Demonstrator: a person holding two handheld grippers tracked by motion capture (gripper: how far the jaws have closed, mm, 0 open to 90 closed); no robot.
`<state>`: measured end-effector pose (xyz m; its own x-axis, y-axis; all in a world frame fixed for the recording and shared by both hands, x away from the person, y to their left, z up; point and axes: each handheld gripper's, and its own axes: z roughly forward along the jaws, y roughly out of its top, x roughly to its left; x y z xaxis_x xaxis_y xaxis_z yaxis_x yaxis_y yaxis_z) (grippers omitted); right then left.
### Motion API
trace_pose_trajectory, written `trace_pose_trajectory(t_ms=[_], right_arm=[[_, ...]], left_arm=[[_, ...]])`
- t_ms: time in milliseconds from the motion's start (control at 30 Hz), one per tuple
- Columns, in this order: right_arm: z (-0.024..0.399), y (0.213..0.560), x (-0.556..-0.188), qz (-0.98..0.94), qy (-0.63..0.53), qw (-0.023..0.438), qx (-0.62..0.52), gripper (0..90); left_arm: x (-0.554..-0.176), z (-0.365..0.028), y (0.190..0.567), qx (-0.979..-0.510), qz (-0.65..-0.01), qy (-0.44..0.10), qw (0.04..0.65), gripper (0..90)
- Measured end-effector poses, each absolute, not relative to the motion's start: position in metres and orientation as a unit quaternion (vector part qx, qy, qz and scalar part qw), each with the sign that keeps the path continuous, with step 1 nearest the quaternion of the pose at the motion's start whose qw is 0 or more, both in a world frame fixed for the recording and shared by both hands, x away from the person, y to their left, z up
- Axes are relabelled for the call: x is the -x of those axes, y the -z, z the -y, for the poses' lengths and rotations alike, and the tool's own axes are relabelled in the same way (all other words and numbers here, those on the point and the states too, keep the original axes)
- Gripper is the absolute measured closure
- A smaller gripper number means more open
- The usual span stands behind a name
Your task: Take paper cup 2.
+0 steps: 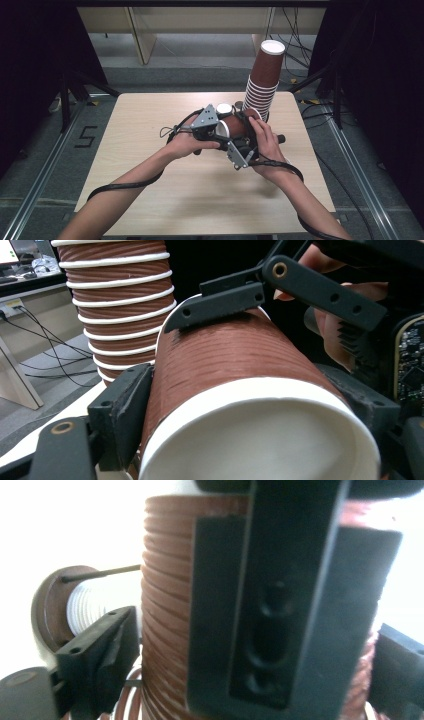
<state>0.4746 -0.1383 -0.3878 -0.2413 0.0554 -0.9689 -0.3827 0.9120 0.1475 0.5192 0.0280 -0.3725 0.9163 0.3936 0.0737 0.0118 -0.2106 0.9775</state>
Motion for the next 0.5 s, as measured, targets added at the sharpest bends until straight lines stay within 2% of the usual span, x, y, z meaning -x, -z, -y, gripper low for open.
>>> trace_pose_trajectory(t_ms=[233, 500], right_arm=[[0.1401, 0.3852, -0.4739, -0.761, -0.175, 0.615, 0.109, 1.5], [0.1439, 0.3864, -0.4705, -0.757, -0.171, 0.621, 0.112, 1.0]], left_arm=[[-0.5194, -0.0311, 0.3714, -0.758, -0.134, -0.16, 0.618, 19.9], [-0.5215, -0.0355, 0.3734, -0.755, -0.14, -0.16, 0.621, 19.8]])
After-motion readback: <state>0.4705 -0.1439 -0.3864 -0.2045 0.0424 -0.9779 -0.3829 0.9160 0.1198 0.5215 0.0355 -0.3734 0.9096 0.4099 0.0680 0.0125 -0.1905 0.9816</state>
